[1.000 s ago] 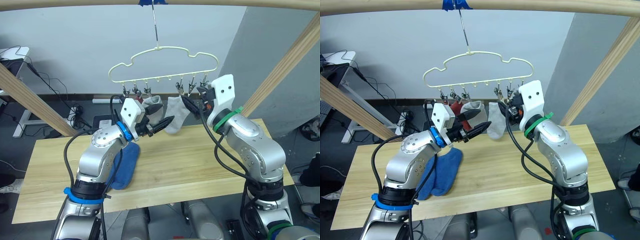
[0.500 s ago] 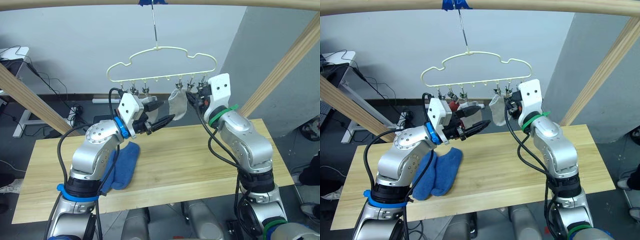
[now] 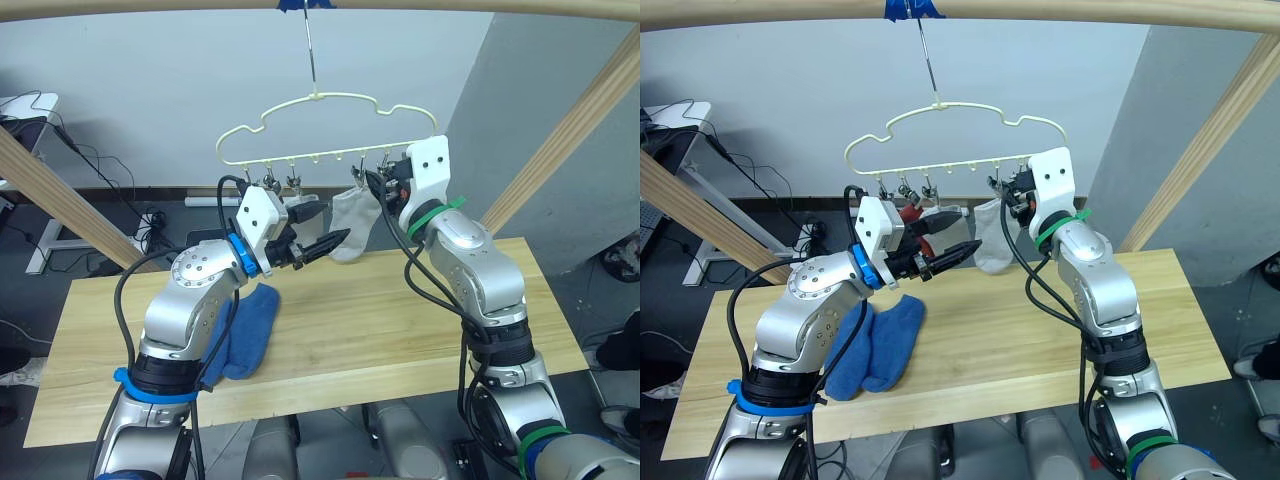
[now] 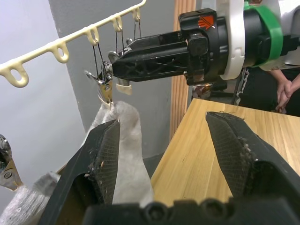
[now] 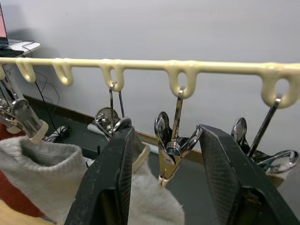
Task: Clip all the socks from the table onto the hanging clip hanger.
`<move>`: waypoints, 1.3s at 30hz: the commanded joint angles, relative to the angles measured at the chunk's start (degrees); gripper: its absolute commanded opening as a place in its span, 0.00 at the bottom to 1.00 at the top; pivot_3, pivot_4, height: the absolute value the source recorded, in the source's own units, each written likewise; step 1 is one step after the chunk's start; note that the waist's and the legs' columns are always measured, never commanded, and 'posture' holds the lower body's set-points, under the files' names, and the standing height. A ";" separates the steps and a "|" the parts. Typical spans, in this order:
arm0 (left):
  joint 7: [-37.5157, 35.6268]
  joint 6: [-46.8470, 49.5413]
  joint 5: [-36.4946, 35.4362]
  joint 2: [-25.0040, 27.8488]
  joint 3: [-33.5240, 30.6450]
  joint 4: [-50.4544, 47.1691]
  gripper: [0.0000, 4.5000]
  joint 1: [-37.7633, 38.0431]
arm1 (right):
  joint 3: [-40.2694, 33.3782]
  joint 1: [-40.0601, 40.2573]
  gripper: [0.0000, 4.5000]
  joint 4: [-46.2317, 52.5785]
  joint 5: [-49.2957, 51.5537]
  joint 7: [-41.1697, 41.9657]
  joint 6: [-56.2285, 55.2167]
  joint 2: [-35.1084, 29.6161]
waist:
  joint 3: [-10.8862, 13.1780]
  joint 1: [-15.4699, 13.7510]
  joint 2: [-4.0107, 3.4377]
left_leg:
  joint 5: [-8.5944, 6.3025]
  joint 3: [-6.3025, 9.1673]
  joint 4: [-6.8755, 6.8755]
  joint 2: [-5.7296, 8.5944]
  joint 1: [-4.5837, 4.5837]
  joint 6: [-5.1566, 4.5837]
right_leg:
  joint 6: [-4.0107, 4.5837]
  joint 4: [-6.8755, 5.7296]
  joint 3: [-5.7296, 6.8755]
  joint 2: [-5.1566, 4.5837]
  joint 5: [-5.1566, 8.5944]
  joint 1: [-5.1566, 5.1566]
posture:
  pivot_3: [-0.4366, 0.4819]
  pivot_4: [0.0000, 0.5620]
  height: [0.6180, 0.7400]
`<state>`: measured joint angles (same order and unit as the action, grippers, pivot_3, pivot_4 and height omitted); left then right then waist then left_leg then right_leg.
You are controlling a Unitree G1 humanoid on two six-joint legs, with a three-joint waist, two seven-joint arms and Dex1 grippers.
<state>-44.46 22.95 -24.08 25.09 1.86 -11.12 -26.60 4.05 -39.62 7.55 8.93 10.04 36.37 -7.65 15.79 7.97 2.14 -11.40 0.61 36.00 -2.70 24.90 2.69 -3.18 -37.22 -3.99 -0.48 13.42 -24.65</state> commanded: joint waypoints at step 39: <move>23.42 4.20 10.73 -4.89 -4.07 -4.69 0.98 20.32 | -2.45 -3.88 0.04 -6.66 0.01 0.60 -6.21 3.72 | 0.00 -0.05 0.00 | 0.00 0.00 0.04 -0.01 -0.04 0.00 | 0.18 -0.14 -0.02 -0.02 -0.11 0.00 | 0.31 0.47 1.00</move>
<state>-24.17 26.28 -14.87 20.70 -1.05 -15.26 -7.38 2.31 -42.19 -0.37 8.26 10.19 30.90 -3.78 15.79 7.93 2.14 -11.40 0.62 36.05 -2.72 24.86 2.69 -3.00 -37.35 -4.00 -0.50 13.32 -24.65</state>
